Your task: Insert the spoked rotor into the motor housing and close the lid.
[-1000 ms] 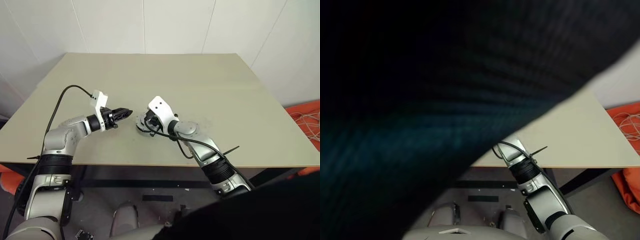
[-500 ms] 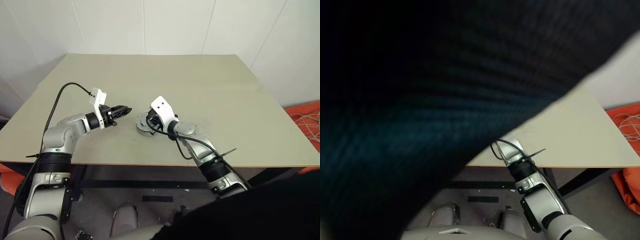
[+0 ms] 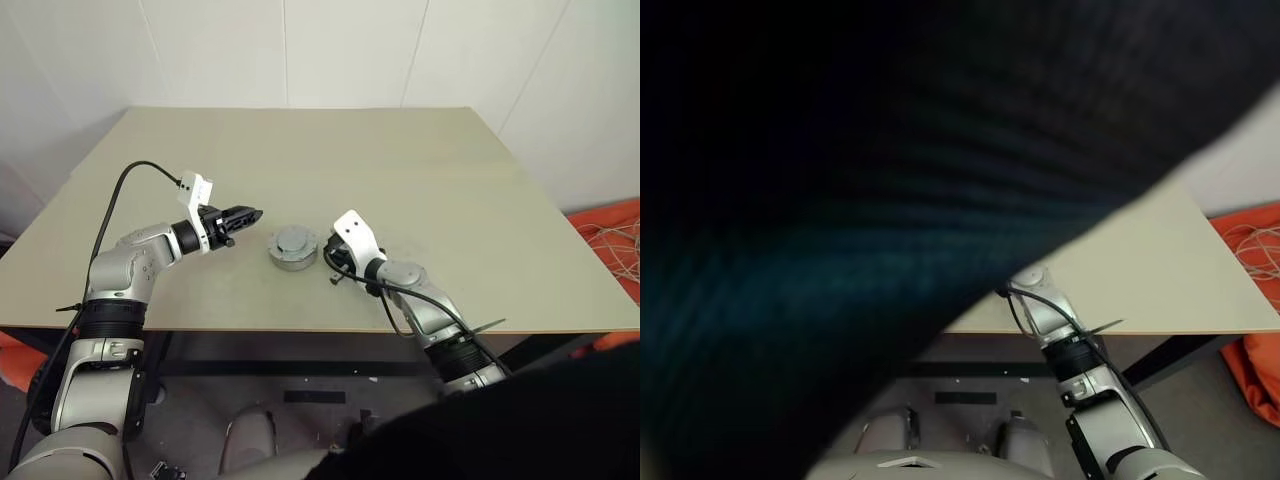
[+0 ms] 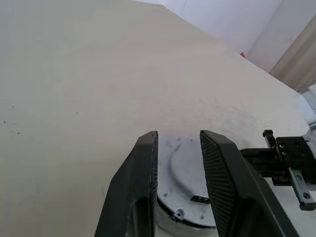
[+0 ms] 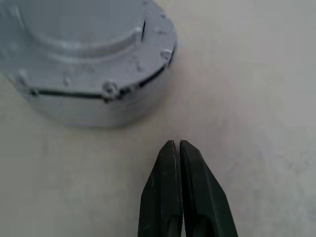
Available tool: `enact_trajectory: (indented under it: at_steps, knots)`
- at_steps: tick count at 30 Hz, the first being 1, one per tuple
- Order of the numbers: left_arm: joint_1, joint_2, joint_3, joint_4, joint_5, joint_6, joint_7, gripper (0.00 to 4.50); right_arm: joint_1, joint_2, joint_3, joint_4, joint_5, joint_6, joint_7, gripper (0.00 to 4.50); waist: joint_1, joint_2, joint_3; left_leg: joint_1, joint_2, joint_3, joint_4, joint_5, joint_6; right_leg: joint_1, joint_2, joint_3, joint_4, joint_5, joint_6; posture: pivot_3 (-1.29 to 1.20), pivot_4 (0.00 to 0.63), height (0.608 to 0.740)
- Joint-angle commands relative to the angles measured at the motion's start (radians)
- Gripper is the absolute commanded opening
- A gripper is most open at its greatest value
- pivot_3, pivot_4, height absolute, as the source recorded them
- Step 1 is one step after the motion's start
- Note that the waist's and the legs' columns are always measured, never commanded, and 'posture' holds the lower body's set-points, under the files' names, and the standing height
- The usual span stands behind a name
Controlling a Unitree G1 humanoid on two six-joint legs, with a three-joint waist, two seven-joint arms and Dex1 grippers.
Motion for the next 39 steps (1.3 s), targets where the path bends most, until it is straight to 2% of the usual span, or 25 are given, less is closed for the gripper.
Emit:
enact_trajectory:
  at_steps: [1, 6, 10, 14, 19, 31, 35, 39]
  knots:
    - [-0.025, 0.000, 0.010, -0.015, -0.002, -0.019, -0.005, 1.46, -0.039, 0.008, -0.014, -0.058, -0.004, -0.024, -0.012, 0.11, 0.001, 0.000, 0.000, 0.000, 0.000, 0.000, 0.000, 0.000, 0.000, 0.000, 0.000, 0.000, 0.000, 0.001, -0.002, 0.00, 0.000, 0.740]
    - [-0.022, -0.002, 0.011, -0.017, 0.000, -0.020, -0.006, 1.46, -0.064, 0.014, -0.026, -0.093, -0.007, -0.035, -0.037, 0.11, 0.002, 0.000, 0.000, -0.002, 0.000, 0.000, 0.000, -0.001, 0.001, 0.000, 0.000, 0.000, -0.002, 0.003, -0.005, 0.00, 0.000, 0.740]
    - [-0.017, -0.005, 0.011, -0.023, -0.002, -0.018, -0.006, 1.46, -0.102, 0.017, -0.052, -0.108, -0.050, -0.106, -0.137, 0.11, 0.002, 0.000, 0.000, -0.003, 0.000, 0.000, 0.000, -0.001, 0.001, -0.001, 0.000, 0.000, -0.002, 0.003, -0.004, 0.00, 0.000, 0.740]
    - [-0.015, -0.006, 0.008, -0.024, -0.002, -0.017, -0.009, 1.46, -0.113, 0.034, -0.070, -0.190, 0.058, -0.051, -0.030, 0.11, 0.002, 0.000, 0.000, -0.003, 0.000, 0.000, 0.000, -0.001, 0.001, -0.001, 0.000, 0.000, -0.002, 0.001, -0.002, 0.00, 0.000, 0.740]
    - [-0.020, -0.004, 0.006, -0.013, 0.003, -0.021, -0.014, 1.46, -0.072, 0.029, -0.013, -0.224, 0.073, 0.038, 0.034, 0.11, 0.002, 0.000, 0.000, -0.003, 0.000, 0.000, 0.000, -0.002, 0.002, -0.001, 0.000, 0.000, -0.002, 0.003, -0.005, 0.00, 0.000, 0.740]
    - [-0.017, 0.001, 0.009, -0.008, 0.009, -0.026, -0.014, 1.46, -0.040, 0.044, -0.001, -0.114, 0.083, 0.110, 0.049, 0.11, 0.003, 0.000, 0.000, -0.003, 0.000, 0.000, 0.000, -0.001, 0.002, -0.001, 0.000, 0.000, -0.003, 0.000, 0.000, 0.00, 0.000, 0.740]
    - [-0.018, 0.004, 0.011, -0.004, 0.010, -0.031, -0.015, 1.46, -0.021, 0.042, 0.008, -0.032, 0.069, 0.091, 0.051, 0.11, 0.003, 0.000, 0.000, -0.002, 0.000, 0.000, 0.000, -0.001, 0.002, 0.000, 0.000, 0.000, -0.003, 0.002, -0.004, 0.00, 0.000, 0.740]
    - [-0.020, 0.007, 0.013, -0.001, 0.011, -0.033, -0.016, 1.46, -0.019, 0.038, 0.005, -0.024, 0.061, 0.060, 0.046, 0.11, 0.003, 0.000, 0.000, 0.002, 0.000, 0.000, 0.000, -0.001, 0.002, 0.003, 0.000, 0.000, -0.003, -0.001, 0.001, 0.00, 0.000, 0.740]
